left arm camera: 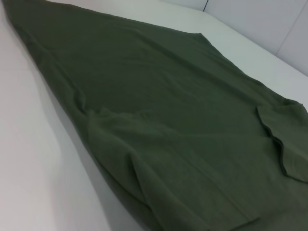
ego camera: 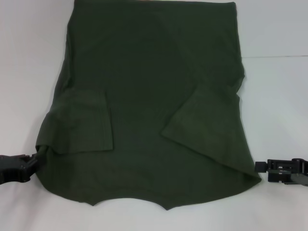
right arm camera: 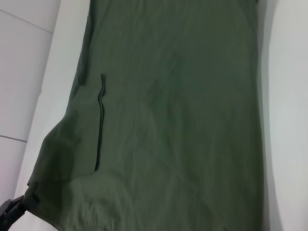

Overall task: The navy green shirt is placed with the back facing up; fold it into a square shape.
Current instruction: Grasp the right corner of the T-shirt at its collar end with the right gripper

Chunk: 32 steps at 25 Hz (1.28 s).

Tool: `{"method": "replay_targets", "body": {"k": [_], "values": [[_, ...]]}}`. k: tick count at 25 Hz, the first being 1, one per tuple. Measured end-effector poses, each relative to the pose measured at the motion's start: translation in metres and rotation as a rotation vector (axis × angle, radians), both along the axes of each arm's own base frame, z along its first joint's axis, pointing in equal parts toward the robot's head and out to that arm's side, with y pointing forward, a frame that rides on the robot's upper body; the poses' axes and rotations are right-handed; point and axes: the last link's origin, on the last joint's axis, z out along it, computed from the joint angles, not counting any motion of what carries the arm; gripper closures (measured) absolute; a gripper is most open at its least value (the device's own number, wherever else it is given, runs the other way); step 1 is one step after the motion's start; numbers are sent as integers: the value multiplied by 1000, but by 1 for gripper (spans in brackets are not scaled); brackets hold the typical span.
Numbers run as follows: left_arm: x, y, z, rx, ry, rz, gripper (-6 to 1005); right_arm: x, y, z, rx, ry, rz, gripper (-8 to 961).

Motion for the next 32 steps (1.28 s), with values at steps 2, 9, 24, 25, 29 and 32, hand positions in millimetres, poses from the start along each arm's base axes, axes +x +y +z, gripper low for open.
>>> {"method": "replay_targets", "body": {"k": [2,9,24,25,29,32], "values": [[0,0,0,1,0,1,949,0,1,-2,-5,-3,-1,41],[0,0,0,2,0,1,949,-2,2,-8,-10,-2,1,48],[-1,-1,-1,-2,2,1,950,-8,6,-19,-21,4,3,65],[-1,-1,-1,-2,2,1,950,-8,6,-19,-24,3,5,66],[-1,-1,-1,-1,2,1,950,-8,6,-20,-31,-2,5,70],[-1,-1,-1,0,2,1,950,-8,6,-20,-32,-2,3,74]]}}
